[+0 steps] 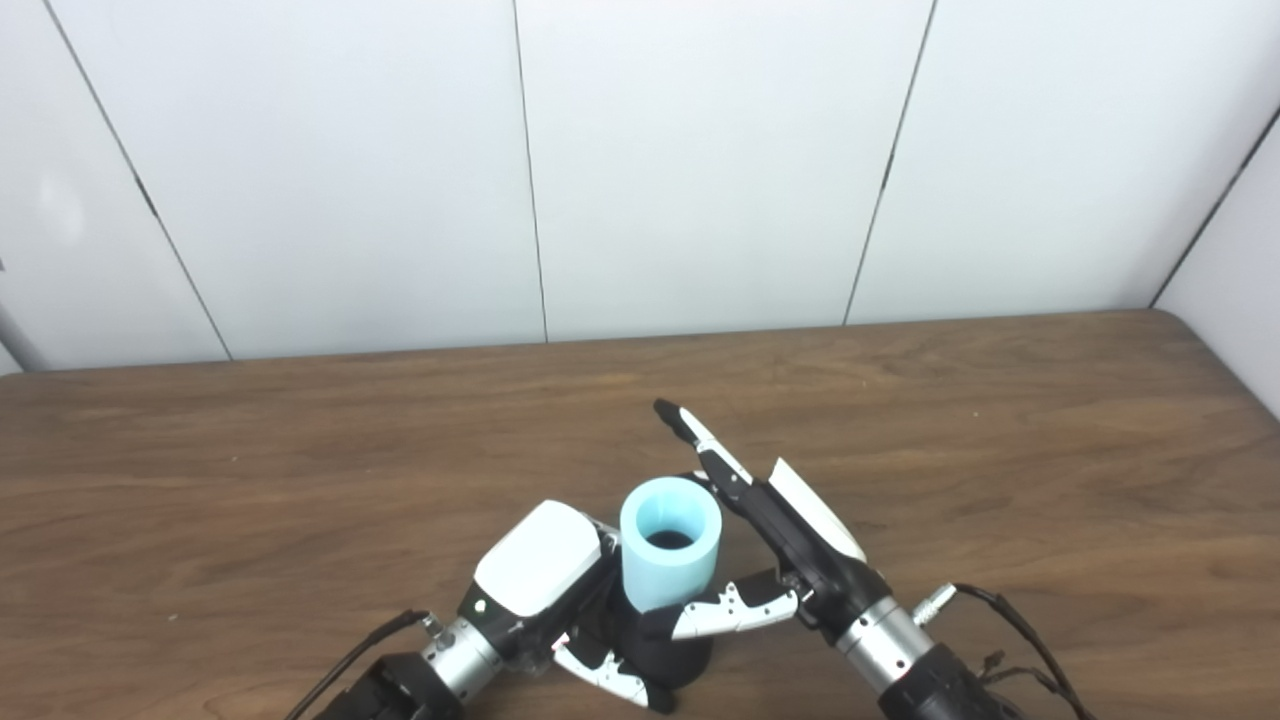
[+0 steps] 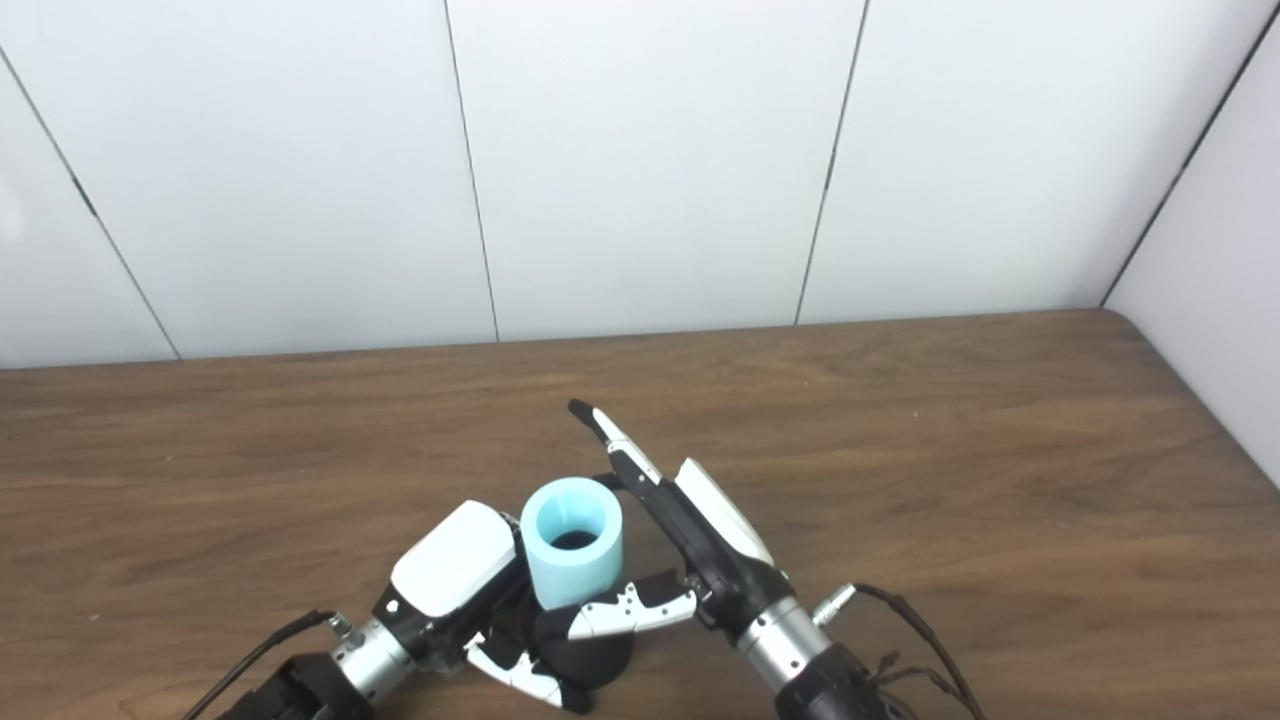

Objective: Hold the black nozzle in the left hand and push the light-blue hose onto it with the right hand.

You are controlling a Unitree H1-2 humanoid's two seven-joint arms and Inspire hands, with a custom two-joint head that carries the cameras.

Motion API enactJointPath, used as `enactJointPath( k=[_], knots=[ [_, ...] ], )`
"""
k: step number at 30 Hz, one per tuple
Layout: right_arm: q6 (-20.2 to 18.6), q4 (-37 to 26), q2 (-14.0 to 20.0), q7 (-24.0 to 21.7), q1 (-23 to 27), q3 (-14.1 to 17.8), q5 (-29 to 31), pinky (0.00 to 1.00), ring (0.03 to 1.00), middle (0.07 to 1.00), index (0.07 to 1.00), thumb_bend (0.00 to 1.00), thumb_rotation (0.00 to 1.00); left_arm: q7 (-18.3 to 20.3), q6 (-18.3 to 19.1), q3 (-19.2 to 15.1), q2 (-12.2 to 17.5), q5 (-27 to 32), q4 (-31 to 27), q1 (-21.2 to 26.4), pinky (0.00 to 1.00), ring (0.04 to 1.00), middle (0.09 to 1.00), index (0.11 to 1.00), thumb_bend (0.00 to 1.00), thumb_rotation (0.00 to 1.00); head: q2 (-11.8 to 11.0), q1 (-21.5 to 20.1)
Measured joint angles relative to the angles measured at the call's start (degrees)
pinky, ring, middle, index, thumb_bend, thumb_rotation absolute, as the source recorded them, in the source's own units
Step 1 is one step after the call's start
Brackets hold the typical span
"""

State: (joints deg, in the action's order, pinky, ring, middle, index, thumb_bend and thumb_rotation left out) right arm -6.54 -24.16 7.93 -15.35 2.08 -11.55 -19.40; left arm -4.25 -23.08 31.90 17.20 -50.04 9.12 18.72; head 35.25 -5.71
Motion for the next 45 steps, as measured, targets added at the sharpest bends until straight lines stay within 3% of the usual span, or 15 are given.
enactJointPath(
  k=[5,10,14,17,23,32,45],
  knots=[
    [1.3,-0.4,0.8,0.3,0.2,0.5,0.5,1.00,1.000,1.000,1.000,1.00,0.59,-0.1,0.0,0.0,0.0,0.0,0.0,0.0,0.19,0.337,0.441,0.533,0.49,0.00,0.1,0.0],
    [7.6,-2.0,0.8,3.9,-0.1,2.4,-0.2,0.96,1.000,1.000,1.000,1.00,0.75,-0.1,0.0,0.1,-0.1,0.0,0.1,0.0,0.17,0.332,0.440,0.531,0.49,0.00,0.1,0.0],
    [12.2,-5.1,2.8,6.0,-0.6,3.8,-5.1,1.00,1.000,1.000,0.987,1.00,0.82,-0.3,0.0,0.1,-0.2,-0.1,0.2,0.0,0.17,0.332,0.440,0.531,0.49,0.00,0.1,0.3],
    [14.5,-7.4,4.4,6.4,-0.5,4.1,-9.7,1.00,1.000,1.000,0.954,0.94,0.86,-0.4,-0.1,0.1,-0.2,-0.1,0.3,0.0,0.17,0.333,0.438,0.529,0.49,0.00,0.0,0.0],
    [16.2,-11.0,3.8,6.0,-0.9,2.4,-14.7,0.97,1.000,0.970,0.912,0.91,0.83,-0.7,-0.2,0.2,-0.3,-0.1,0.7,0.1,0.17,0.330,0.440,0.530,0.49,0.00,0.0,0.2],
    [18.0,-12.9,5.1,3.3,-2.4,0.7,-16.4,0.90,0.984,0.904,0.858,0.91,0.76,-0.7,-0.3,0.2,-0.3,-0.1,0.8,0.1,0.19,0.332,0.450,0.534,0.49,0.00,0.2,0.3],
    [19.4,-12.6,6.0,-0.7,-4.4,-0.8,-22.9,0.96,1.000,0.920,0.870,0.89,0.75,-0.7,-0.3,0.3,-0.3,-0.1,0.8,0.2,0.20,0.339,0.468,0.536,0.49,0.00,0.3,0.4]
  ],
)
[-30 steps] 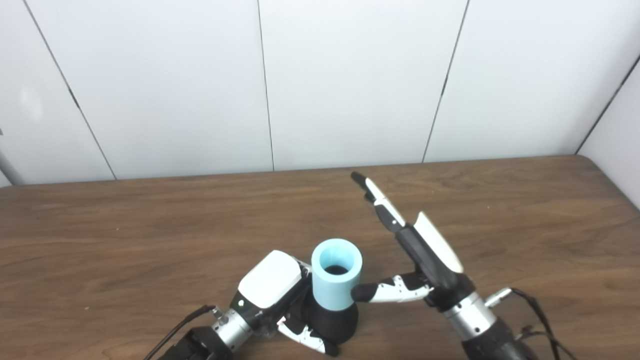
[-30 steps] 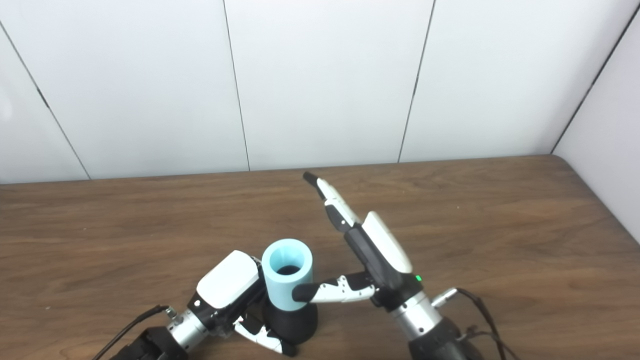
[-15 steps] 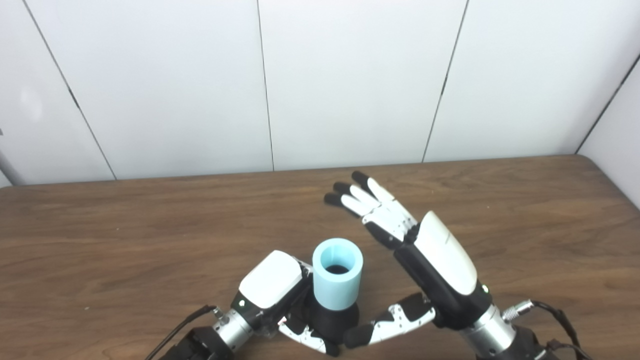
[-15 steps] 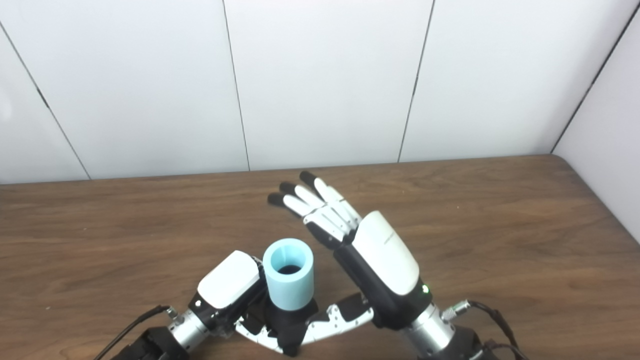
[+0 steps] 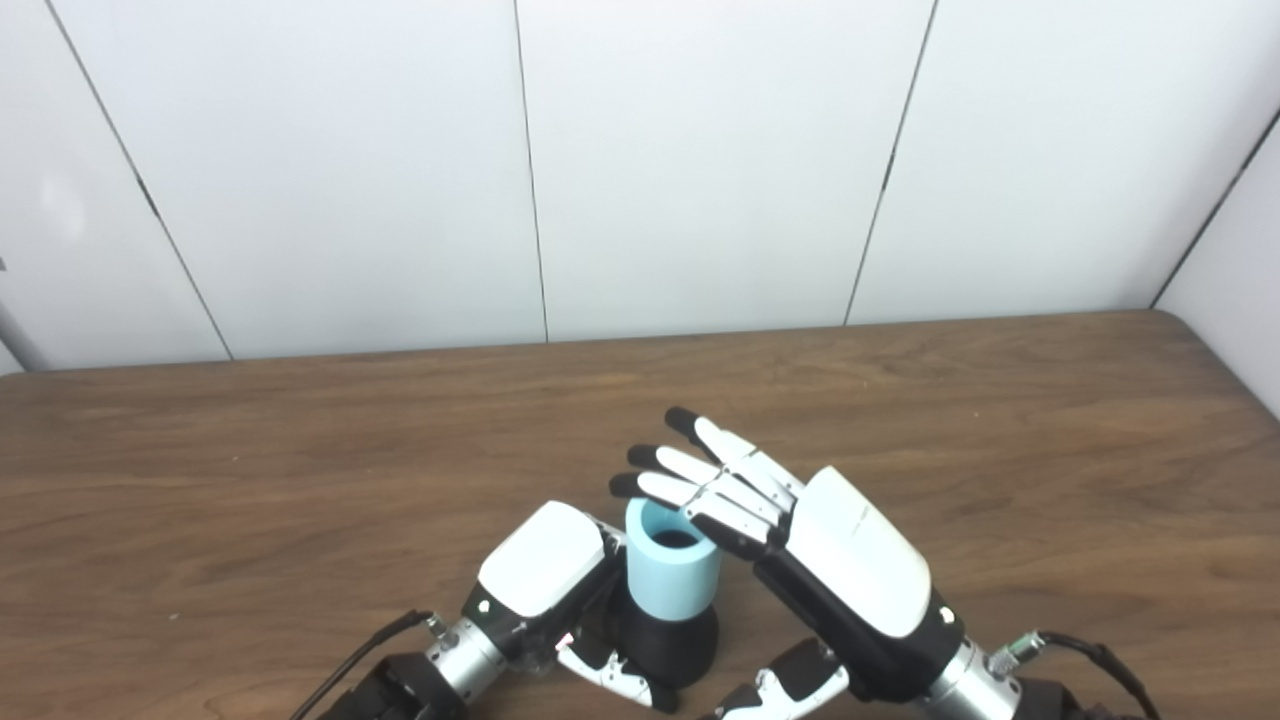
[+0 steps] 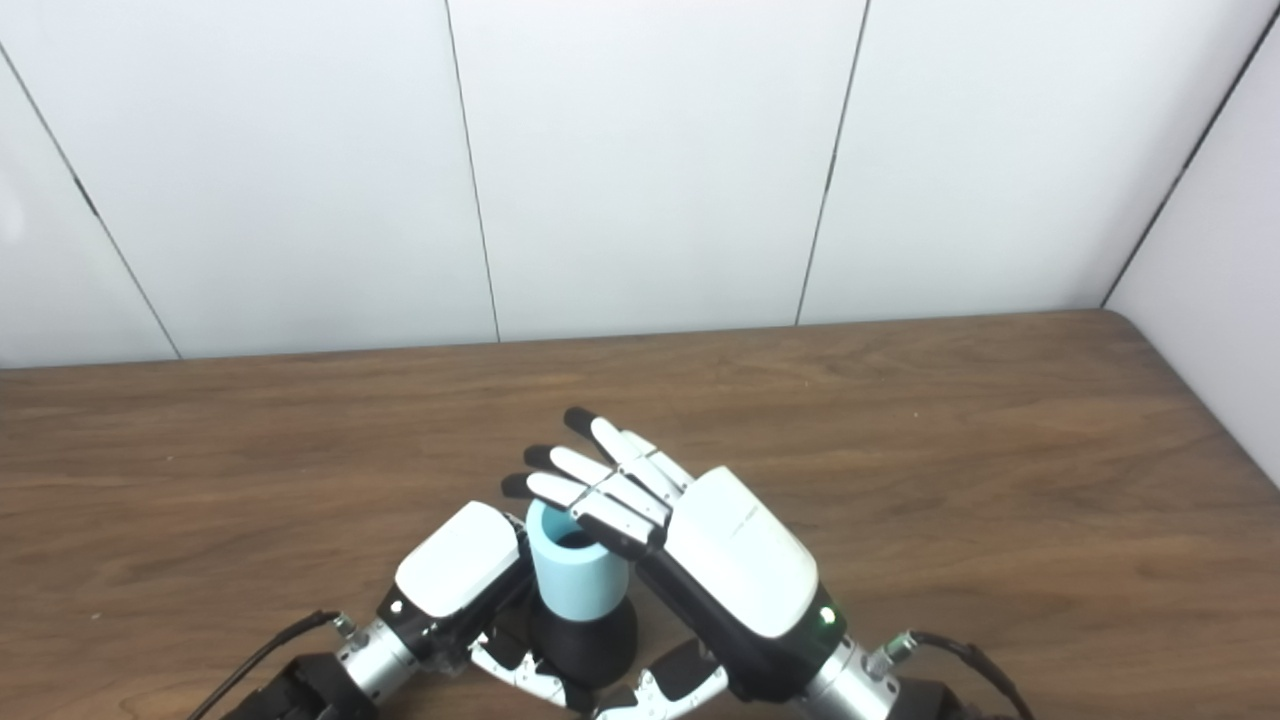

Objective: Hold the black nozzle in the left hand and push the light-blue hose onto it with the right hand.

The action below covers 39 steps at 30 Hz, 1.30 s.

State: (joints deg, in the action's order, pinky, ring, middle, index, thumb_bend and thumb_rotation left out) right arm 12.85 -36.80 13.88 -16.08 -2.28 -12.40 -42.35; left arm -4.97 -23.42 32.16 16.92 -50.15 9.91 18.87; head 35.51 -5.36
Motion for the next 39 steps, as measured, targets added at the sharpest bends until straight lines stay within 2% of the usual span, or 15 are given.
enactJointPath(
  k=[6,9,11,14,19,24,29,32,39],
  knots=[
    [-0.3,0.3,0.2,-2.2,-1.3,-0.1,-3.0,0.90,1.000,0.930,0.878,0.90,0.73,0.3,0.1,0.0,0.0,0.0,-0.1,0.0,0.22,0.349,0.483,0.530,0.49,0.00,0.1,0.2],
    [-0.8,0.4,0.2,-2.4,-1.3,-0.2,-4.6,0.88,1.000,0.932,0.880,0.90,0.72,0.5,0.1,-0.1,0.0,0.0,-0.1,0.0,0.19,0.335,0.453,0.533,0.49,0.00,0.2,0.1],
    [-0.8,0.4,0.3,-2.3,-1.3,-0.4,-5.6,0.86,0.974,0.922,0.875,0.90,0.72,0.5,0.1,-0.1,0.0,0.0,-0.1,0.0,0.19,0.336,0.442,0.532,0.49,0.00,0.2,0.1],
    [-0.7,0.6,0.6,-1.9,-1.2,-0.8,-6.7,0.84,0.926,0.910,0.868,0.91,0.71,0.5,0.1,-0.1,0.0,0.1,-0.1,0.0,0.22,0.350,0.473,0.533,0.49,0.00,0.2,0.0],
    [-0.6,0.9,0.9,-0.9,-1.1,-1.0,-7.1,0.81,0.895,0.895,0.847,0.91,0.70,0.6,0.1,-0.1,0.0,0.1,-0.1,0.0,0.19,0.333,0.447,0.532,0.49,0.00,0.2,0.0],
    [-0.6,0.9,1.1,-0.5,-0.9,-1.2,-7.2,0.82,0.889,0.890,0.840,0.91,0.69,0.8,0.1,-0.1,0.0,0.1,-0.3,0.0,0.22,0.350,0.481,0.529,0.49,0.00,0.3,0.0],
    [-0.6,0.9,1.5,-0.1,-0.7,-1.4,-6.9,0.79,0.865,0.867,0.812,0.90,0.65,0.8,0.2,0.0,0.0,0.1,-0.3,0.0,0.18,0.337,0.442,0.530,0.49,0.00,0.3,0.1],
    [-0.1,1.1,2.1,0.8,-0.4,-1.5,-6.1,0.76,0.852,0.848,0.794,0.90,0.65,0.8,0.2,0.0,0.0,0.1,-0.3,0.0,0.20,0.340,0.459,0.535,0.49,0.00,0.4,0.1],
    [0.8,1.3,2.6,2.8,-0.6,-2.4,-6.8,0.77,0.855,0.844,0.783,0.81,0.64,0.9,0.1,0.0,0.0,0.2,-0.4,-0.1,0.18,0.329,0.451,0.535,0.49,0.00,0.4,0.2]
  ],
)
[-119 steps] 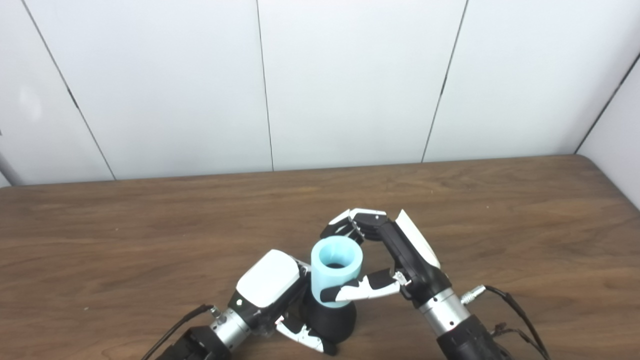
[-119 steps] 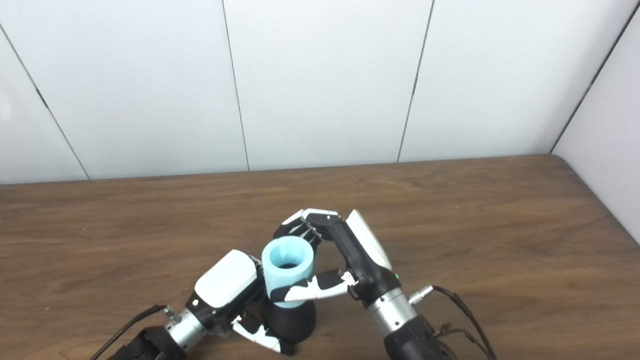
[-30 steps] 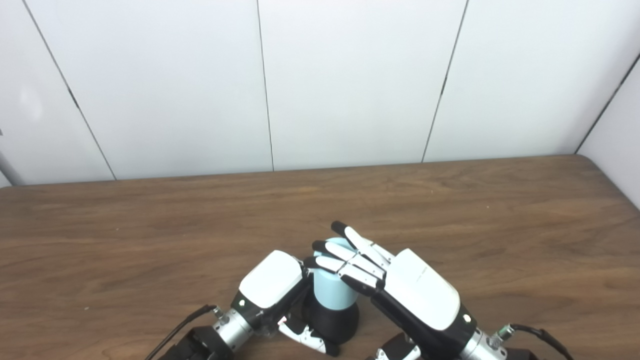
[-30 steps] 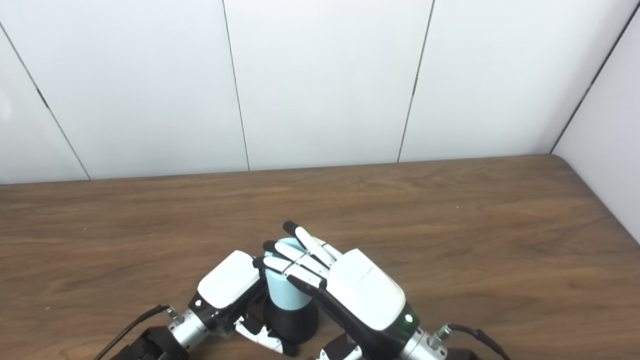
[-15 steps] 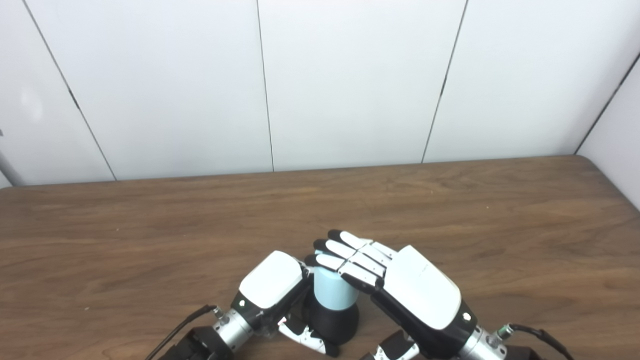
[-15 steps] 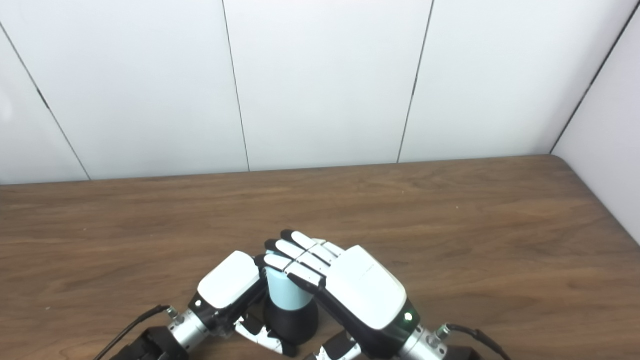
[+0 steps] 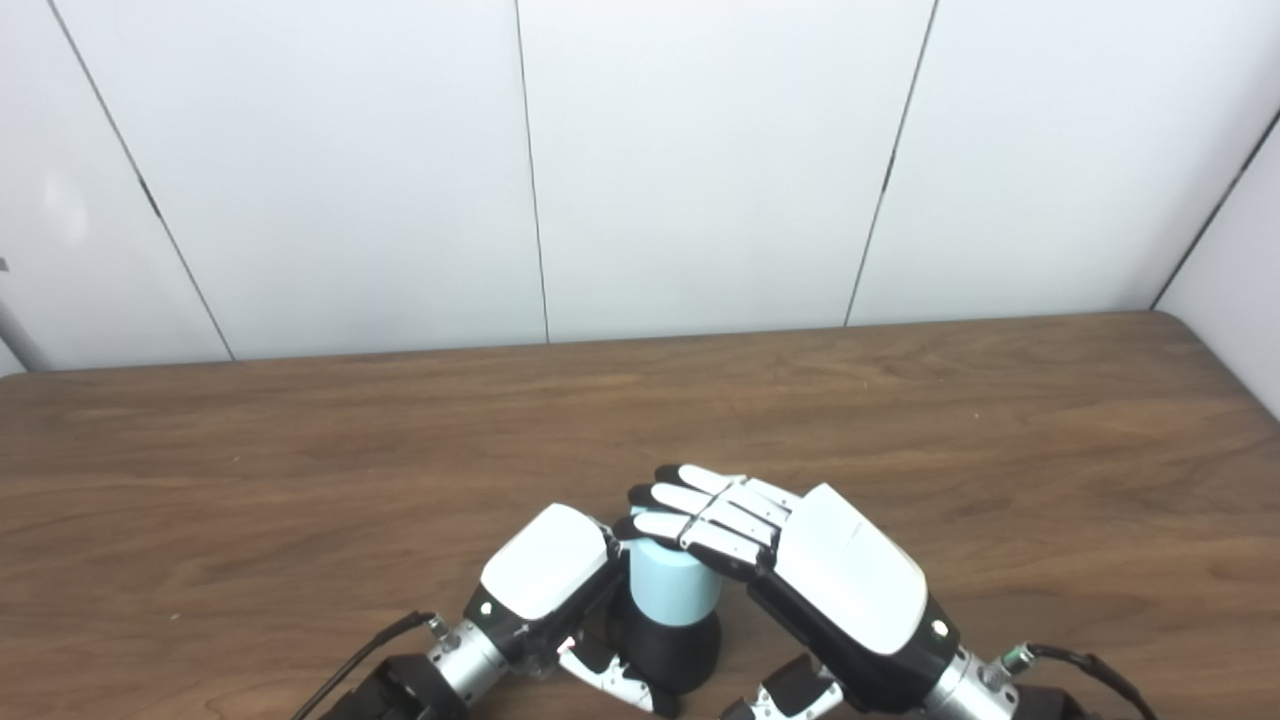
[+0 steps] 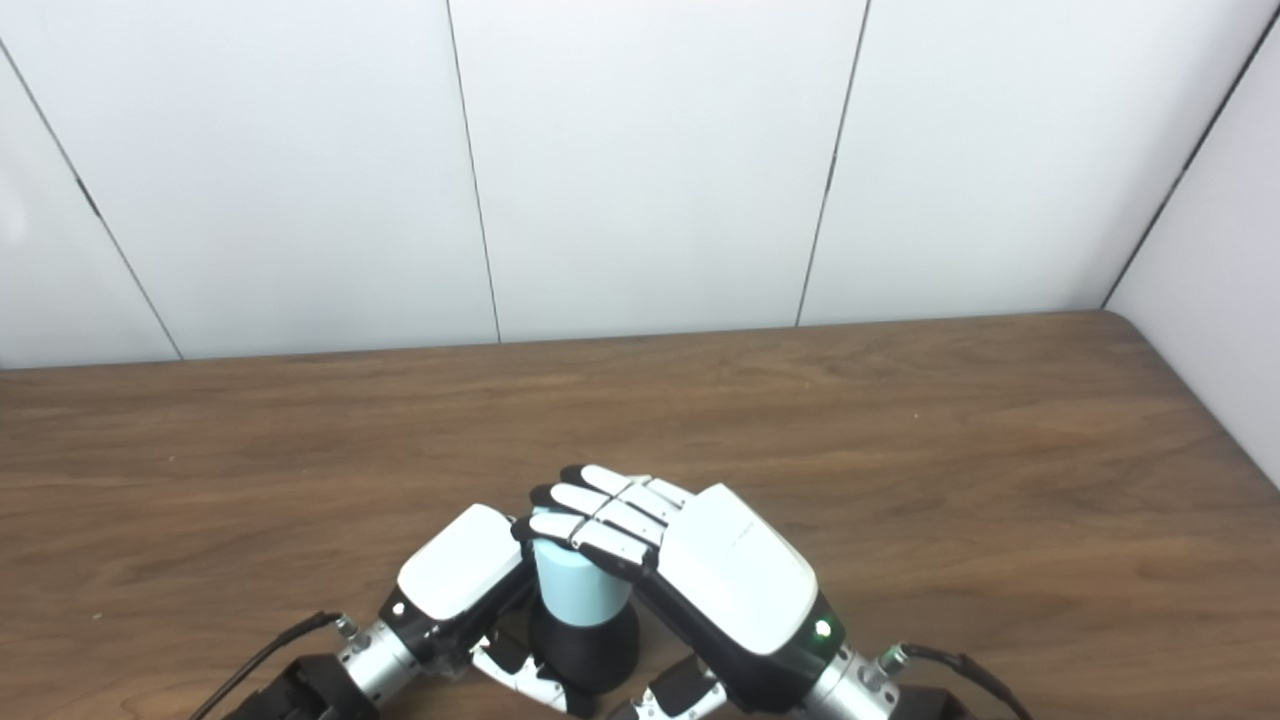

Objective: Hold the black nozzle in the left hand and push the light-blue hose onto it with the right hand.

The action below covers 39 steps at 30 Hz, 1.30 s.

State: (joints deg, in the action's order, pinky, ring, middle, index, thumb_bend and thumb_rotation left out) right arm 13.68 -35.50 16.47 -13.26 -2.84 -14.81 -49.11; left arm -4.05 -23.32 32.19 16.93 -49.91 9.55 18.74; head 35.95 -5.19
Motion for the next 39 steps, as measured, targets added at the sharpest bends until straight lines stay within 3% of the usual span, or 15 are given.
enactJointPath(
  k=[7,12,17,31,39],
  knots=[
    [-0.4,-0.7,0.1,-0.3,-1.5,-1.8,-7.9,0.84,0.938,0.930,0.882,0.70,0.77,0.3,-0.1,0.0,0.0,0.3,0.0,0.0,0.18,0.328,0.445,0.534,0.49,0.00,-0.3,0.1],
    [-1.4,-1.4,0.1,-1.5,-3.5,-2.2,-13.0,0.89,0.995,0.995,0.962,0.68,0.86,0.4,-0.1,-0.1,0.1,0.5,0.0,-0.1,0.16,0.328,0.435,0.528,0.49,0.00,-0.4,0.1],
    [-1.7,-1.6,-0.3,-1.5,-4.0,-2.6,-15.8,0.91,1.000,1.000,0.989,0.68,0.92,0.4,0.1,-0.1,0.1,0.5,0.0,-0.1,0.17,0.328,0.439,0.532,0.49,0.00,-0.5,0.2],
    [-1.8,-1.6,-0.7,-1.2,-4.1,-2.6,-17.5,0.93,1.000,1.000,0.981,0.67,0.91,0.5,0.1,-0.1,0.1,0.5,0.0,-0.1,0.17,0.326,0.442,0.532,0.49,0.00,-0.7,0.2],
    [-1.5,-0.1,-0.6,2.6,-4.4,-3.0,-16.3,0.86,0.964,0.962,0.915,0.65,0.79,0.4,0.2,-0.1,0.0,0.5,0.0,-0.1,0.16,0.328,0.433,0.525,0.49,0.00,-0.8,0.1]
  ],
)
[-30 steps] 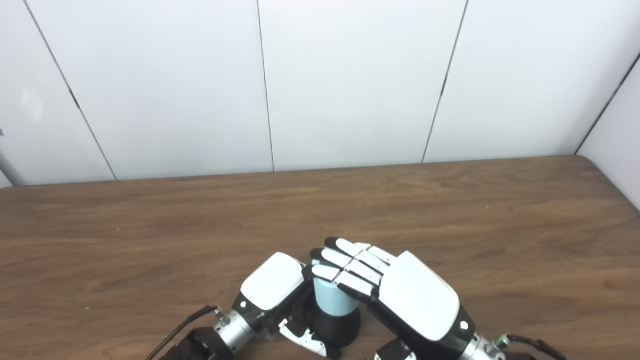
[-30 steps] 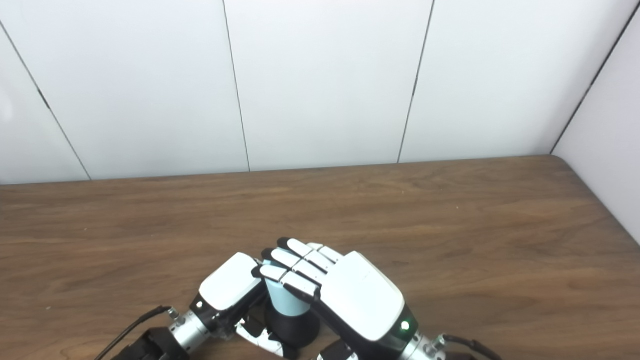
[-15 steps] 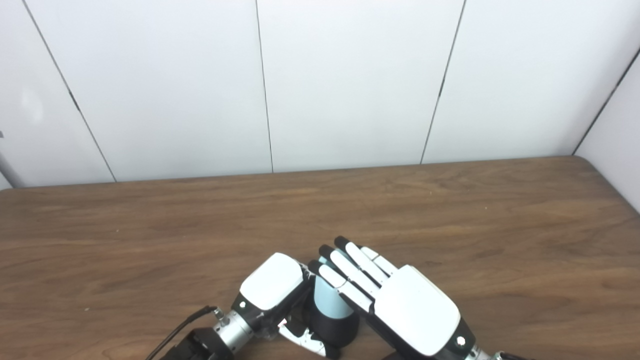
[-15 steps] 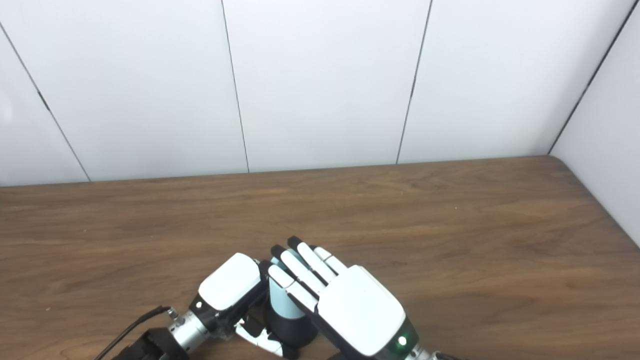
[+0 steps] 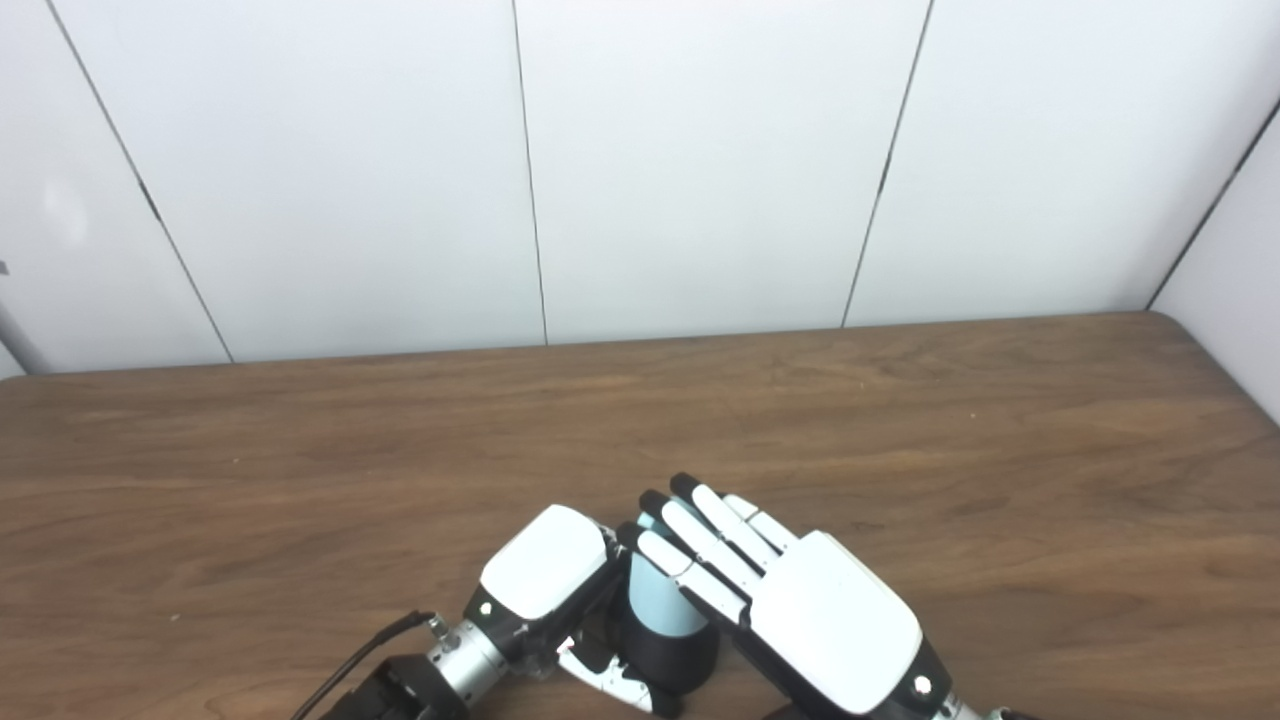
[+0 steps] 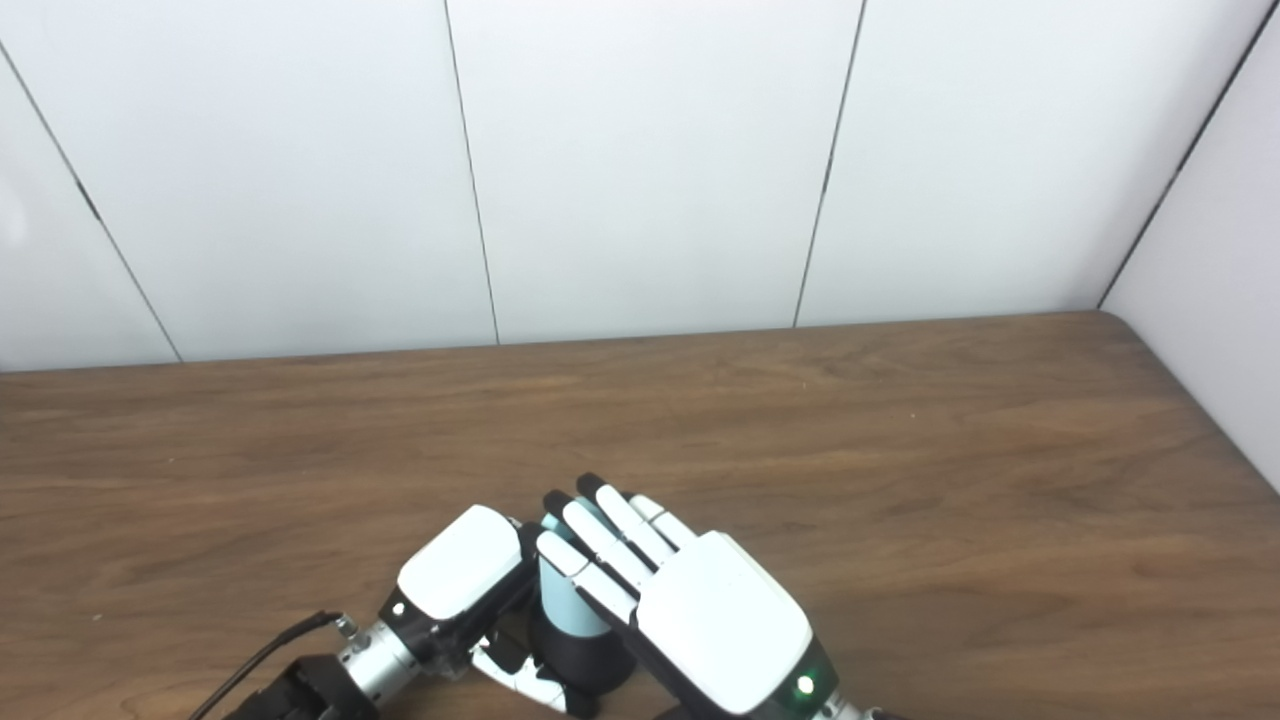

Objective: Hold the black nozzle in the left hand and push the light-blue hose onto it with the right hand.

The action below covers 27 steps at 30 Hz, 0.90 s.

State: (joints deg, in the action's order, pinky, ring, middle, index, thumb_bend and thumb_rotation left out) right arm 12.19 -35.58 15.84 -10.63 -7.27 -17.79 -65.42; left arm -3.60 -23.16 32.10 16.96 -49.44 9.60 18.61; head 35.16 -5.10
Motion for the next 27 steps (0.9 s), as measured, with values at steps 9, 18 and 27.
enactJointPath(
  k=[9,18,27],
  knots=[
    [-0.7,2.3,-1.7,2.0,-0.7,1.2,12.3,1.00,1.000,1.000,1.000,0.81,0.79,-0.3,-0.2,0.0,-0.1,-0.1,0.2,0.0,0.15,0.329,0.433,0.524,0.49,0.00,-0.4,-0.2],
    [-1.4,6.2,-5.8,3.3,1.4,4.0,19.1,1.00,1.000,1.000,1.000,0.86,0.85,-0.9,-0.3,0.2,-0.4,-0.2,1.1,0.3,0.16,0.327,0.438,0.529,0.49,0.00,-0.6,-0.3],
    [-1.7,8.3,-8.2,5.9,2.2,8.7,22.5,1.00,1.000,1.000,1.000,0.94,0.92,-0.7,-0.3,0.3,-0.5,-0.3,1.1,0.5,0.15,0.330,0.432,0.524,0.49,0.00,-0.7,0.0]
  ],
)
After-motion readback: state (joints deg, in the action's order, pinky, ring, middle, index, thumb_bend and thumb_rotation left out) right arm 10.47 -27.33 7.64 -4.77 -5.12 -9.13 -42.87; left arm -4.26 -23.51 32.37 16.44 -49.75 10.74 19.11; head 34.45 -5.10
